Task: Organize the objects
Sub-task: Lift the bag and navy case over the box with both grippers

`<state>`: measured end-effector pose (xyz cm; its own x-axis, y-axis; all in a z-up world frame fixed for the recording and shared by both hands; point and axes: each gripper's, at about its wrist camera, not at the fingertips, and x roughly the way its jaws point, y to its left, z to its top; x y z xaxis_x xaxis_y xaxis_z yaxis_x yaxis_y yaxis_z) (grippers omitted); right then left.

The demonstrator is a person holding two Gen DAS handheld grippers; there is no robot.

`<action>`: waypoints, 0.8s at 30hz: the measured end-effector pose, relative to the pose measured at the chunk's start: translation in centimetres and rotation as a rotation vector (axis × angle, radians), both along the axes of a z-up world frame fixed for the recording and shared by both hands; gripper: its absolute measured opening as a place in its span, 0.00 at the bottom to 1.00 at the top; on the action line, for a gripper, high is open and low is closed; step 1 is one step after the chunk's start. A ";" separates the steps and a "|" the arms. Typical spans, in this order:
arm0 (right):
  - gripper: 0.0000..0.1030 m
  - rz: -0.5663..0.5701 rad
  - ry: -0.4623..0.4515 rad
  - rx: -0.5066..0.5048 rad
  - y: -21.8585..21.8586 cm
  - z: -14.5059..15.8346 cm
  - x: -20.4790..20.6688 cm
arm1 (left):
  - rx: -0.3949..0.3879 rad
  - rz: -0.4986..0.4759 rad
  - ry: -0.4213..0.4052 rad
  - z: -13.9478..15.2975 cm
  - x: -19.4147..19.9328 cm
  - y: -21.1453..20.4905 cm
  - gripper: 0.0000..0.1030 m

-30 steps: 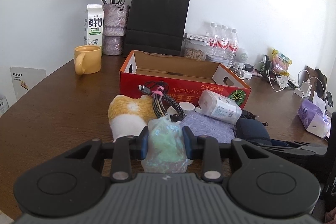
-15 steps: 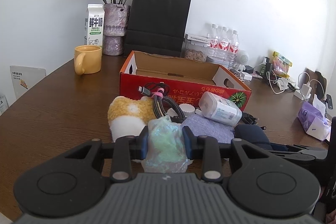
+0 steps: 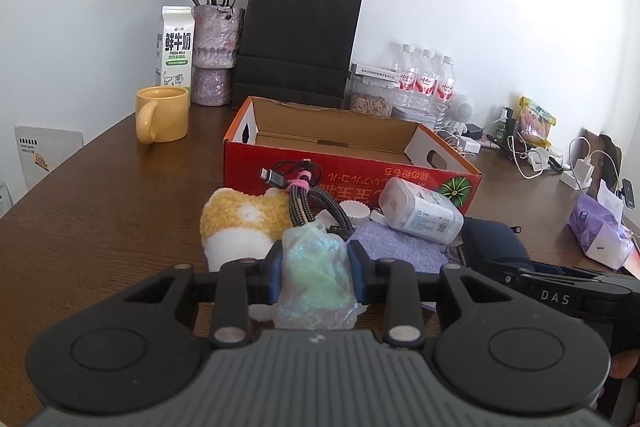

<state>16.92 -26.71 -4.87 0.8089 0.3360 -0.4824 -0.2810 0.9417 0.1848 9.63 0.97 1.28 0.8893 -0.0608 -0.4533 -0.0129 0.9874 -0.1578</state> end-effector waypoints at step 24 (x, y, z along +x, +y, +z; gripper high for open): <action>0.59 0.027 -0.195 -0.029 1.2 6.0 6.7 | 0.024 -0.038 -0.156 4.6 10.4 -0.8 0.32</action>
<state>23.63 -25.51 1.16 0.8786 0.3476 -0.3273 -0.3345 0.9373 0.0975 20.01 0.12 5.87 0.9461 -0.0863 -0.3120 0.0471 0.9903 -0.1310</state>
